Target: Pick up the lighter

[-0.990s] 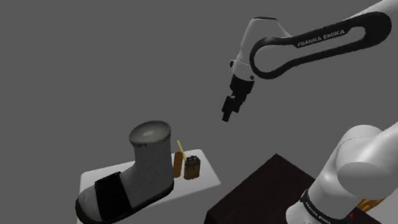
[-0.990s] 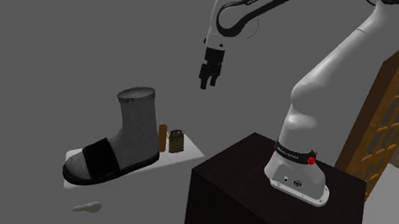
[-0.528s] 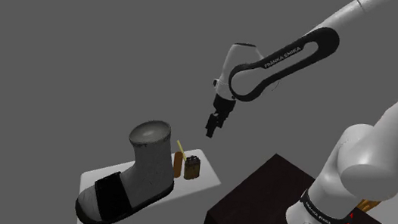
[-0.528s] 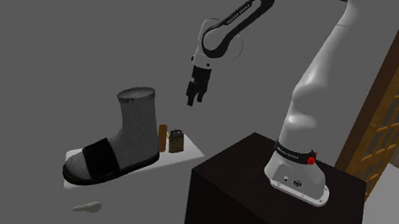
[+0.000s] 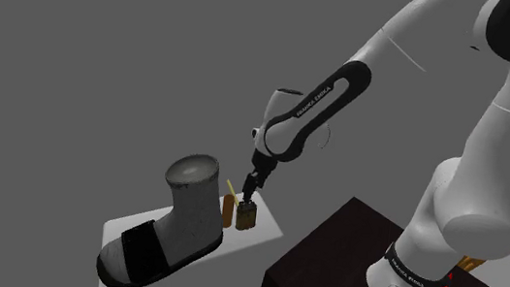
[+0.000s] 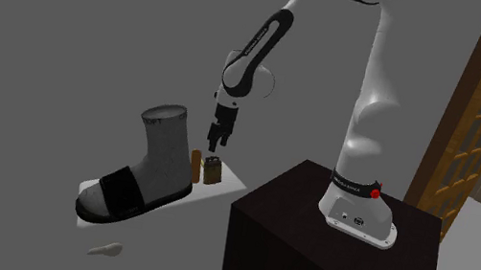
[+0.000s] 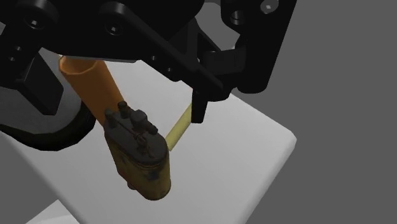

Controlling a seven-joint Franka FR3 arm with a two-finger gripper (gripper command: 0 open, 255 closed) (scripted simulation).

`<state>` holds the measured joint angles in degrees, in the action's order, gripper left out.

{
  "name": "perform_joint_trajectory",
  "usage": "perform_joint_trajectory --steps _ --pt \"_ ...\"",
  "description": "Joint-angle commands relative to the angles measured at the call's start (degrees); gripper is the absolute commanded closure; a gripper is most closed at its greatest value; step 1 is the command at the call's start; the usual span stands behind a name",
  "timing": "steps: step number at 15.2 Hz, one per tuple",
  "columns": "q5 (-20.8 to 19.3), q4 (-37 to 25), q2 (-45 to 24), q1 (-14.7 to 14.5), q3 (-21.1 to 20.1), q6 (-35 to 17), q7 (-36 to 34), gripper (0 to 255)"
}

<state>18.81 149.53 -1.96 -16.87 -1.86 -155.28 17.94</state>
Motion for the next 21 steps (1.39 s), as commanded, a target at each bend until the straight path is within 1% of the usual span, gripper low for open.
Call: perform_joint_trajectory --steps 1,8,10,11,20,21 --pt "3.45 -1.74 -4.44 -0.64 -1.05 -2.83 2.54 0" --pt "7.75 -2.61 -10.74 0.33 -2.9 -8.15 6.61 0" --pt "8.1 -2.71 -11.27 0.47 -3.12 -8.58 6.96 0" --pt "8.03 -2.83 -11.35 0.48 -3.07 -8.53 6.94 255" --pt "8.1 -2.72 -11.27 0.47 -3.12 -8.58 6.96 255" --pt "7.48 -2.53 -10.34 0.24 -2.76 -7.84 6.35 255"
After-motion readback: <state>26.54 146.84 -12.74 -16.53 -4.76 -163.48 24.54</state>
